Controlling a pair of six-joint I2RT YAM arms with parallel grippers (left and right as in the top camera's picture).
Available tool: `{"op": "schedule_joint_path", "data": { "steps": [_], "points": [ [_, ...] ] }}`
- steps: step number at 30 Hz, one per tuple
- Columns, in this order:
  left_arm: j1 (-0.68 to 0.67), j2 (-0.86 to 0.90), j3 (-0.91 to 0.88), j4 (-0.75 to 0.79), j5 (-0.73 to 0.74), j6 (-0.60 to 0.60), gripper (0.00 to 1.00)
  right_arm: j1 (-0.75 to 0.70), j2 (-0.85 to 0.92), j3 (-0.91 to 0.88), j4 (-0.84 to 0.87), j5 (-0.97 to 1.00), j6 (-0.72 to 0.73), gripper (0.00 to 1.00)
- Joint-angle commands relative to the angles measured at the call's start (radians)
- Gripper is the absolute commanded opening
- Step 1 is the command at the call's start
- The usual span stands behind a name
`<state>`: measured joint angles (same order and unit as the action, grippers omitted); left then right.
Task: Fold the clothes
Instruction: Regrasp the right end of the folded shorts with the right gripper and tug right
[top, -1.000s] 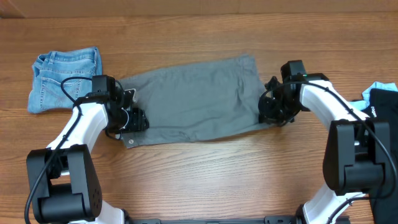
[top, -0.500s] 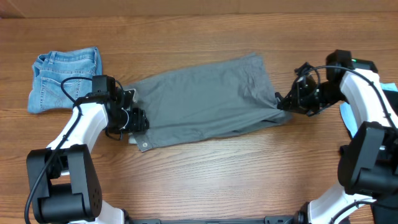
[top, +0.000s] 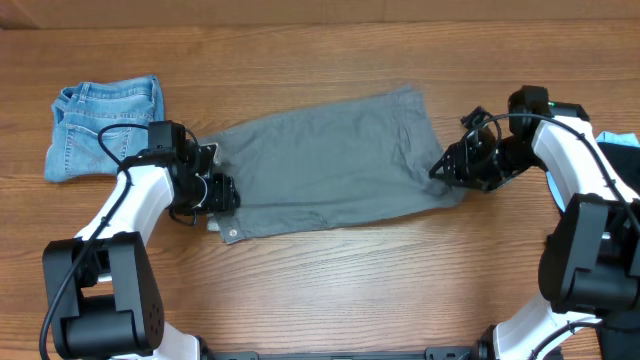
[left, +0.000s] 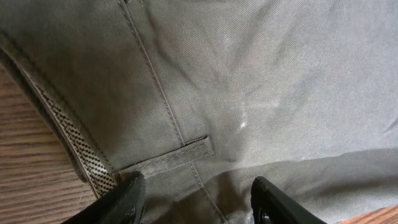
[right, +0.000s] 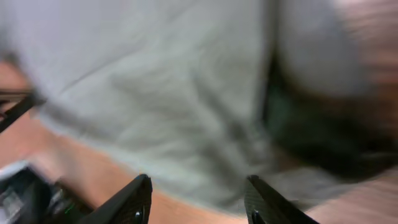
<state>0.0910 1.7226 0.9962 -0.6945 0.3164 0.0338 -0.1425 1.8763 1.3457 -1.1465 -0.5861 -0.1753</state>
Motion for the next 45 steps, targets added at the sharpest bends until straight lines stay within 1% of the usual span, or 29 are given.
{"op": "schedule_joint_path", "data": {
  "steps": [1,5,9,10,14,16,17,18,19,20,21,23,26,29,31,33,34,35,36,38,41,43,45],
  "points": [
    [-0.002,0.011,-0.014,0.001,-0.013,0.018,0.59,0.001,-0.029,-0.004,0.06,0.183,0.163,0.51],
    [-0.002,0.011,-0.014,0.0,-0.013,0.018,0.58,0.023,-0.027,-0.017,0.093,0.276,0.21,0.53],
    [-0.002,0.011,-0.014,0.001,-0.013,0.018,0.58,0.062,-0.026,-0.069,0.142,0.267,0.211,0.55],
    [-0.002,0.011,-0.014,0.001,-0.013,0.018,0.59,0.076,-0.026,-0.087,0.16,0.268,0.211,0.57],
    [-0.002,0.011,-0.014,0.0,-0.013,0.018,0.58,0.13,-0.023,-0.151,0.269,0.269,0.233,0.63],
    [-0.002,0.011,-0.014,0.0,-0.013,0.018,0.59,0.144,-0.023,-0.168,0.315,0.267,0.237,0.63],
    [-0.002,0.011,-0.014,0.0,-0.012,0.018,0.59,0.149,-0.023,-0.169,0.325,0.268,0.237,0.62],
    [-0.002,0.011,-0.014,0.0,-0.012,0.018,0.59,0.152,-0.023,-0.168,0.331,0.268,0.236,0.57],
    [-0.002,0.011,-0.014,0.0,-0.012,0.018,0.58,0.153,-0.023,-0.167,0.331,0.268,0.236,0.47],
    [-0.002,0.011,-0.014,0.0,-0.012,0.018,0.58,0.153,-0.023,-0.166,0.329,0.268,0.236,0.34],
    [-0.002,0.011,-0.014,0.0,-0.012,0.018,0.58,0.153,-0.023,-0.166,0.327,0.262,0.236,0.27],
    [-0.002,0.011,-0.014,0.0,-0.012,0.018,0.58,0.14,-0.023,-0.166,0.319,0.21,0.216,0.21],
    [-0.002,0.011,-0.014,0.0,-0.012,0.018,0.59,0.107,-0.023,-0.153,0.272,0.049,0.108,0.15],
    [-0.002,0.011,-0.014,0.0,-0.012,0.018,0.59,0.067,-0.023,-0.132,0.219,-0.014,0.062,0.13],
    [-0.002,0.011,-0.014,0.0,-0.012,0.018,0.58,0.042,-0.023,-0.123,0.211,-0.019,0.063,0.16],
    [-0.002,0.011,-0.014,0.0,-0.011,0.018,0.59,0.021,-0.023,-0.12,0.228,-0.023,0.079,0.25],
    [-0.002,0.011,-0.014,0.001,-0.01,0.018,0.59,0.016,-0.023,-0.121,0.247,-0.023,0.082,0.35],
    [-0.002,0.011,-0.014,0.001,-0.01,0.018,0.59,0.016,-0.023,-0.121,0.257,-0.021,0.092,0.4],
    [-0.002,0.011,-0.014,0.0,-0.01,0.018,0.59,0.024,-0.023,-0.122,0.267,-0.021,0.101,0.43],
    [-0.002,0.011,-0.014,0.001,-0.01,0.018,0.59,0.044,-0.023,-0.129,0.29,-0.021,0.102,0.44],
    [-0.002,0.011,-0.014,-0.001,-0.01,0.018,0.59,0.091,-0.021,-0.164,0.354,0.034,0.172,0.41],
    [-0.002,0.011,-0.014,-0.005,-0.01,0.018,0.58,0.114,-0.017,-0.183,0.379,0.121,0.207,0.29],
    [-0.002,0.011,-0.014,-0.007,-0.01,0.018,0.58,0.114,-0.017,-0.183,0.371,0.132,0.207,0.16]
  ]
}}
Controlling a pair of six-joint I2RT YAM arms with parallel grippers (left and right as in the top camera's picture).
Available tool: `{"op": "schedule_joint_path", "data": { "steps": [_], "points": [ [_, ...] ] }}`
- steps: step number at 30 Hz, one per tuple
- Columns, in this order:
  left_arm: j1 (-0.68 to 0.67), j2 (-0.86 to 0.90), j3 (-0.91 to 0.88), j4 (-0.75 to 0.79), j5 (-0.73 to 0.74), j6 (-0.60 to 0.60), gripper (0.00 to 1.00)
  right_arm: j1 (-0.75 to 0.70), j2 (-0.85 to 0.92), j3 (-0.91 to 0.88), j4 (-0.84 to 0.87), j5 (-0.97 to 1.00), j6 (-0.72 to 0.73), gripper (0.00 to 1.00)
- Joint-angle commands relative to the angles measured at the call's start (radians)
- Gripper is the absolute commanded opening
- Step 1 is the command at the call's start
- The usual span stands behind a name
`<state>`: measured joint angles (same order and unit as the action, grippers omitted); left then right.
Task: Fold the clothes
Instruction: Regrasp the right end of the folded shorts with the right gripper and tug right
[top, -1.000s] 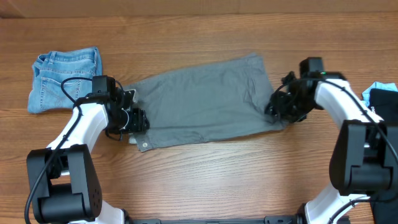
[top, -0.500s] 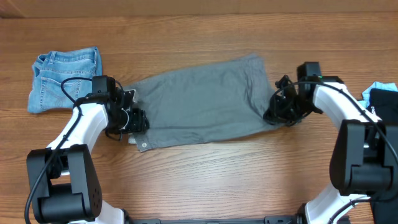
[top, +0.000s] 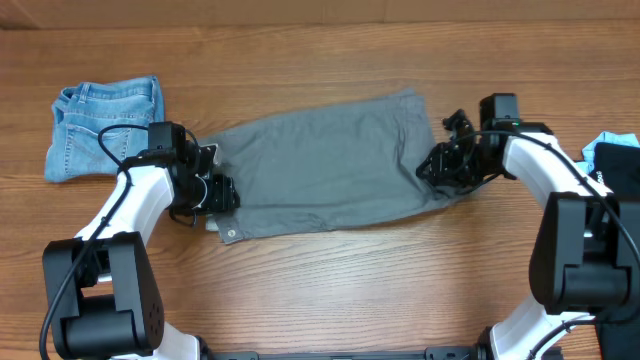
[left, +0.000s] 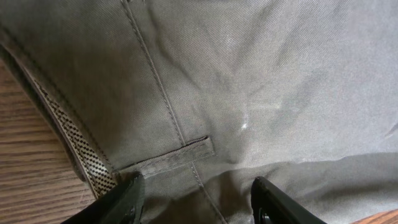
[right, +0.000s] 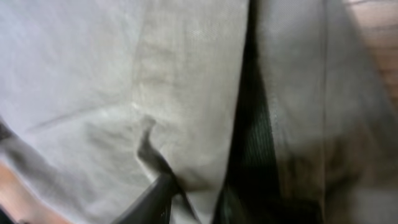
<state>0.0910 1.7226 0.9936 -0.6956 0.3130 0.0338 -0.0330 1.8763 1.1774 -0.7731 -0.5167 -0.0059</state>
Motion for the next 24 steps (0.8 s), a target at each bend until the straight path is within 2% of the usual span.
{"op": "schedule_joint_path", "data": {
  "steps": [1,2,5,11,13,18,20,24],
  "points": [
    [-0.002,0.011,-0.011,-0.006,-0.006,0.018,0.58,0.0,-0.017,-0.01,-0.012,0.049,0.037,0.11],
    [-0.002,0.011,-0.011,-0.006,-0.006,0.018,0.58,-0.013,-0.017,0.005,-0.032,0.011,0.033,0.05],
    [-0.002,0.011,-0.011,-0.005,-0.006,0.018,0.58,-0.079,-0.018,0.082,-0.146,-0.258,-0.104,0.04],
    [-0.002,0.011,-0.011,-0.006,-0.007,0.019,0.58,-0.208,-0.018,0.195,-0.397,-0.377,-0.275,0.04],
    [-0.002,0.011,-0.011,-0.006,-0.007,0.019,0.58,-0.257,-0.017,0.193,-0.44,-0.375,-0.283,0.05],
    [-0.002,0.011,-0.011,-0.004,-0.01,0.019,0.58,-0.277,-0.017,0.185,-0.448,-0.328,-0.282,0.05],
    [-0.002,0.011,-0.011,-0.004,-0.01,0.019,0.58,-0.277,-0.017,0.185,-0.444,-0.26,-0.27,0.1],
    [-0.002,0.011,-0.011,-0.006,-0.01,0.019,0.58,-0.277,-0.017,0.185,-0.391,-0.074,-0.132,0.11]
  ]
}}
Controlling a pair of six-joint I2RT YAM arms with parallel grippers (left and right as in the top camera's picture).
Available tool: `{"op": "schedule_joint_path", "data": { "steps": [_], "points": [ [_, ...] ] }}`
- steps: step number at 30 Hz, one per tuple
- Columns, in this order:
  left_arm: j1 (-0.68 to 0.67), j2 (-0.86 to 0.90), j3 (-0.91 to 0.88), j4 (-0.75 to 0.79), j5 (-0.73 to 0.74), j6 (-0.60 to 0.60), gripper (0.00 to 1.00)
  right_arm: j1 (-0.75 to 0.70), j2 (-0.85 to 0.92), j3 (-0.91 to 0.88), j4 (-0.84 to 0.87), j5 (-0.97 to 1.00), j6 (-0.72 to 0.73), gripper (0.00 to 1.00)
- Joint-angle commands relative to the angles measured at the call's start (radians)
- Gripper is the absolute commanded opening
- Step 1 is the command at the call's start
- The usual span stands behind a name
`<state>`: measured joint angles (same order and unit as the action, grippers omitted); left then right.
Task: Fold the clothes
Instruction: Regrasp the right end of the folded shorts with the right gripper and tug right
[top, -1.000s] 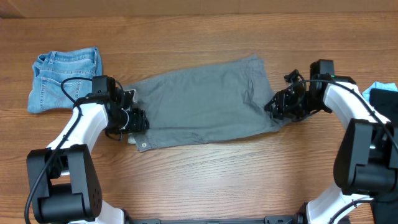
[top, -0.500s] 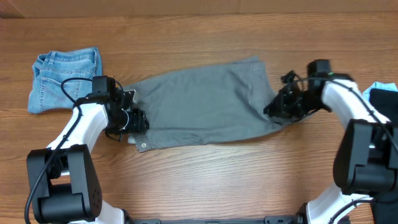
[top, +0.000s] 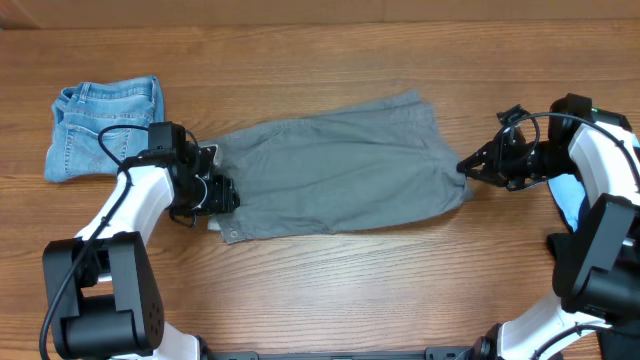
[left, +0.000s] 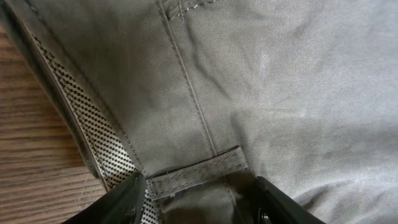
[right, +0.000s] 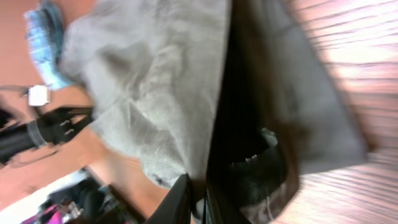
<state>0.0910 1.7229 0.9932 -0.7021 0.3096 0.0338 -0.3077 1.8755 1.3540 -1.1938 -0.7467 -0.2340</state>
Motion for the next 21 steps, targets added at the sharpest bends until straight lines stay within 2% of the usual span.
{"op": "schedule_joint_path", "data": {
  "steps": [1,3,4,6,8,15,21],
  "points": [
    [-0.002,0.011,-0.011,0.001,-0.006,0.019,0.58,-0.002,-0.016,0.009,0.045,0.185,0.127,0.11],
    [-0.002,0.011,-0.011,0.001,-0.006,0.019,0.58,-0.002,-0.016,0.009,0.063,0.193,0.134,0.12],
    [-0.002,0.011,-0.011,0.001,-0.006,0.019,0.58,-0.002,-0.016,0.009,0.067,0.196,0.134,0.15],
    [-0.002,0.011,-0.011,0.001,-0.006,0.019,0.58,-0.002,-0.016,0.009,0.066,0.211,0.134,0.33],
    [-0.002,0.011,-0.011,0.001,-0.006,0.019,0.58,-0.002,-0.016,0.008,0.062,0.232,0.139,0.43],
    [-0.002,0.011,-0.011,0.001,-0.006,0.019,0.58,0.005,-0.016,-0.028,-0.018,0.253,0.157,0.44],
    [-0.002,0.011,-0.011,0.005,-0.006,0.019,0.59,0.052,-0.016,-0.14,0.106,0.25,0.198,0.48]
  ]
}}
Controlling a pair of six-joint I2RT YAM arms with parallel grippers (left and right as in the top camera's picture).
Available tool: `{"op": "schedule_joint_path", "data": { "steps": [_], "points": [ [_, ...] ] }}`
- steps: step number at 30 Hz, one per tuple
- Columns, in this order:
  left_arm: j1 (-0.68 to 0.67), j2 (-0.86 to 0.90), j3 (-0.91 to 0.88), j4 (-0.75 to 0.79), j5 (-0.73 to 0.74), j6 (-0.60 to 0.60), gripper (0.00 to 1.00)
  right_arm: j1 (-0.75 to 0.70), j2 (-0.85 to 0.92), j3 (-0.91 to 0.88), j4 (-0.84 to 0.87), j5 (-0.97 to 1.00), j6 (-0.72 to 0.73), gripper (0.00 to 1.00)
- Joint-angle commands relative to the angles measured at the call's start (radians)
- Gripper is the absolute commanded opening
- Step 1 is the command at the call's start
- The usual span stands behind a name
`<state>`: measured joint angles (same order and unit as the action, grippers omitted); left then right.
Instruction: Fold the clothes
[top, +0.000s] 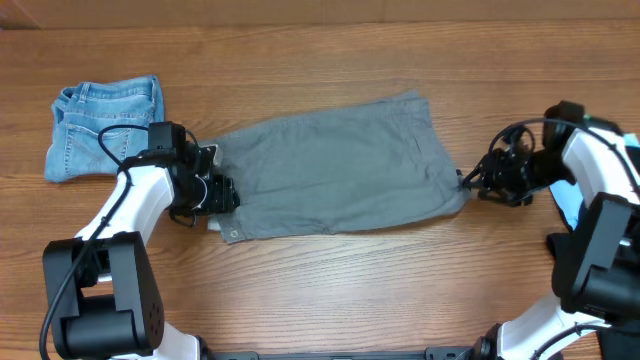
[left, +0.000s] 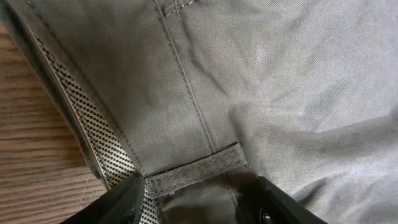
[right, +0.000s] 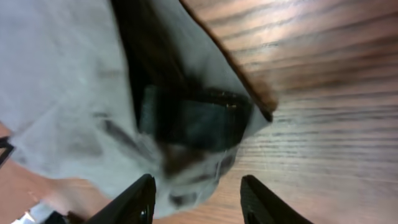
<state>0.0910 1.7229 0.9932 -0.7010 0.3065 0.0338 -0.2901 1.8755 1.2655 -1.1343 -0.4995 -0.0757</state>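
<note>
Grey shorts (top: 335, 165) lie spread flat across the middle of the table, waistband to the left. My left gripper (top: 222, 195) is at the waistband's near end. In the left wrist view it (left: 202, 199) stands open over the cloth, a belt loop (left: 196, 169) lying between its fingers. My right gripper (top: 472, 185) is at the right hem's near corner. The right wrist view shows it (right: 199, 202) open, with the hem corner (right: 205, 118) just ahead of it and cloth partly between its fingers.
Folded blue jeans (top: 105, 125) lie at the far left, behind my left arm. A blue cloth (top: 620, 140) shows at the right edge behind my right arm. Bare wooden table (top: 330, 290) runs along the front.
My right gripper was shut on the shorts' right hem and held it out to the right. It is now open and the hem corner lies on the table. The left gripper has not moved.
My right gripper stood open at the right hem, then reached further in over the leg. It then held the hem shut and further right, and the waistband had shifted in the left wrist view. Now the hem is released and the shorts lie flat.
</note>
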Motion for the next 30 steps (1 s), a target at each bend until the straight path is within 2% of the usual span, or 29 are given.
{"op": "schedule_joint_path", "data": {
  "steps": [1,7,11,18,23,26,28,30],
  "points": [
    [-0.002,0.011,-0.011,0.003,-0.003,0.019,0.59,0.045,-0.016,-0.058,0.074,-0.003,0.056,0.48],
    [-0.002,0.011,-0.011,0.003,-0.003,0.019,0.59,0.1,-0.016,-0.059,0.138,0.007,0.054,0.54],
    [-0.002,0.011,-0.011,0.003,-0.003,0.019,0.6,0.111,-0.016,-0.056,0.138,0.117,0.082,0.5],
    [-0.002,0.011,-0.011,0.003,-0.003,0.019,0.61,0.11,-0.017,-0.021,0.135,0.097,0.092,0.43],
    [-0.002,0.011,-0.011,0.003,-0.003,0.019,0.61,0.11,-0.016,-0.021,0.131,-0.091,-0.034,0.34],
    [-0.002,0.011,-0.011,0.003,-0.003,0.019,0.61,0.11,-0.016,-0.024,0.106,-0.151,-0.093,0.33],
    [-0.002,0.011,-0.011,0.003,-0.003,0.019,0.61,0.11,-0.016,-0.024,0.06,-0.188,-0.163,0.29],
    [-0.002,0.011,-0.011,0.003,-0.003,0.019,0.61,0.109,-0.016,-0.023,-0.005,-0.24,-0.252,0.2]
  ]
}}
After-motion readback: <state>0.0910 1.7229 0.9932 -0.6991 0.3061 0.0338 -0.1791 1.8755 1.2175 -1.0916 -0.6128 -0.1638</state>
